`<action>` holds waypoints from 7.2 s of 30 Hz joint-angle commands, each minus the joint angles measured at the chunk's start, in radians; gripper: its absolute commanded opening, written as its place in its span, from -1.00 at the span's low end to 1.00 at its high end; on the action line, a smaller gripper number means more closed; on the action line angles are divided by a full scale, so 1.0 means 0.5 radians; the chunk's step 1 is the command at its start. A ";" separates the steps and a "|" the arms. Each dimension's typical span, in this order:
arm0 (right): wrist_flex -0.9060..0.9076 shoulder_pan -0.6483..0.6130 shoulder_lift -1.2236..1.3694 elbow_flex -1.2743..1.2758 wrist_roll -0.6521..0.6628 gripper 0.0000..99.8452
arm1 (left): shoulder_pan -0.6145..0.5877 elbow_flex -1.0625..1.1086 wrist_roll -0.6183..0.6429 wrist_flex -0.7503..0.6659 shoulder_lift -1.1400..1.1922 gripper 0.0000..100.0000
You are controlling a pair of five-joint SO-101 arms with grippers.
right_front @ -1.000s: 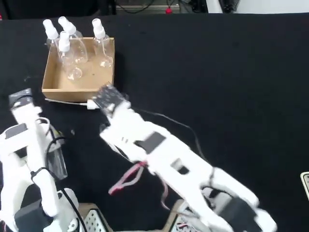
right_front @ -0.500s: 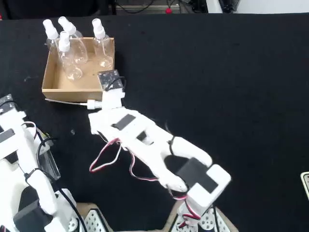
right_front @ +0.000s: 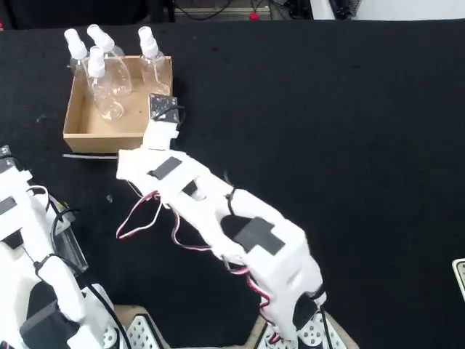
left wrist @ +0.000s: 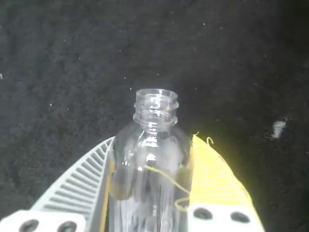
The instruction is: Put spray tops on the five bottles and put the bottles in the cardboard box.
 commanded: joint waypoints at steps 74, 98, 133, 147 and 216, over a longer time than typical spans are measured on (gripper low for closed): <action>-0.028 -0.141 0.066 -0.284 0.635 -0.53 | -0.014 -0.078 0.003 -0.028 -0.049 -0.90; 0.012 -0.114 -0.213 -0.173 0.868 -0.52 | -0.014 -0.078 0.000 -0.031 -0.049 -0.90; 0.074 0.052 -0.072 -0.081 0.862 -0.53 | -0.014 -0.078 0.000 -0.031 -0.049 -0.90; 0.255 0.384 -0.591 0.413 0.862 -0.53 | -0.014 -0.081 0.000 -0.031 -0.049 -0.90; 1.405 0.684 0.121 -0.741 0.500 -0.84 | -0.051 -0.100 0.000 -0.031 -0.049 -0.90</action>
